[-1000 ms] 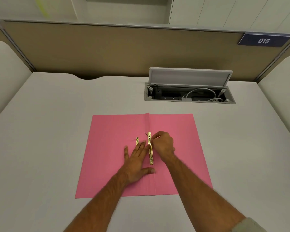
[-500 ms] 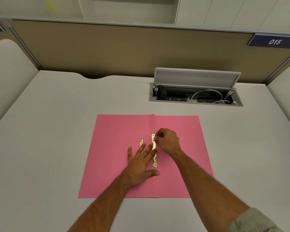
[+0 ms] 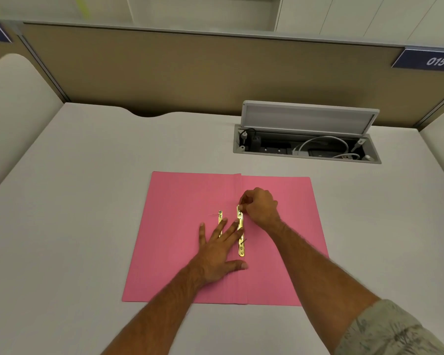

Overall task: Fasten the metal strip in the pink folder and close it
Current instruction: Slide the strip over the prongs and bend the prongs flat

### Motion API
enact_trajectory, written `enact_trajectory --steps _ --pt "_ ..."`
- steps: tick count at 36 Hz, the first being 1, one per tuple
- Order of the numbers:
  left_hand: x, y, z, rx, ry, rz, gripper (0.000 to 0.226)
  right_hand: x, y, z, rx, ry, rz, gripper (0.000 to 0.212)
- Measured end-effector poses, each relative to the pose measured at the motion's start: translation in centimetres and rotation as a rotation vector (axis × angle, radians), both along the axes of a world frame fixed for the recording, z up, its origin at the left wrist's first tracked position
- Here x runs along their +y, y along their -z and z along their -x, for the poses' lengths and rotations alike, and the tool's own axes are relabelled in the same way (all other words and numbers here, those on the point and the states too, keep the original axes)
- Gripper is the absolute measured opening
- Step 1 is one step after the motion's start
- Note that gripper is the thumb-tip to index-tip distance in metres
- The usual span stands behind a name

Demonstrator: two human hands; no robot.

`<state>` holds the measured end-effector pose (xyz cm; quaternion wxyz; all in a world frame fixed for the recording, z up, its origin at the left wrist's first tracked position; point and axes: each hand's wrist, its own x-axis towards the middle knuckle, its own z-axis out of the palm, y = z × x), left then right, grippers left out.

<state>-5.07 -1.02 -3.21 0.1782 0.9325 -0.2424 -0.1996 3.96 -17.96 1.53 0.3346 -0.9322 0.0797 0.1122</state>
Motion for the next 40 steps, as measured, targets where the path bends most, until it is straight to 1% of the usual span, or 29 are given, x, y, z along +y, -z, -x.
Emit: enact_trajectory --steps 5,11,14,17,23,27,30,35,40 --pt "0.0 0.1 0.0 0.008 -0.004 -0.004 0.098 -0.1 0.2 -0.3 -0.031 -0.076 0.019 0.008" --pt "0.1 0.3 0.0 0.004 -0.009 0.008 0.098 0.4 0.6 -0.5 -0.015 -0.051 0.035 0.011" --pt "0.1 0.4 0.0 -0.001 -0.011 0.004 0.099 0.5 0.6 -0.5 -0.009 -0.004 0.014 0.009" --pt "0.1 0.5 0.0 -0.008 -0.017 0.012 0.099 0.8 0.5 -0.6 -0.003 0.064 0.014 0.014" --pt "0.1 0.5 0.0 -0.018 -0.017 0.019 0.098 1.0 0.3 -0.6 0.035 0.184 0.015 0.009" --pt "0.3 0.3 -0.1 -0.013 -0.014 0.018 0.098 0.7 0.3 0.0 0.054 0.22 -0.013 0.026" --pt "0.4 0.2 -0.1 -0.014 -0.016 0.019 0.099 0.4 0.3 0.7 0.067 0.21 -0.028 0.033" --pt "0.5 0.2 -0.1 -0.016 -0.022 0.033 0.1 0.0 -0.3 2.3 0.133 0.212 -0.068 0.018" --pt "0.4 0.3 -0.1 -0.019 -0.022 0.039 0.1 -0.5 -0.9 5.0 0.191 0.245 -0.145 0.018"
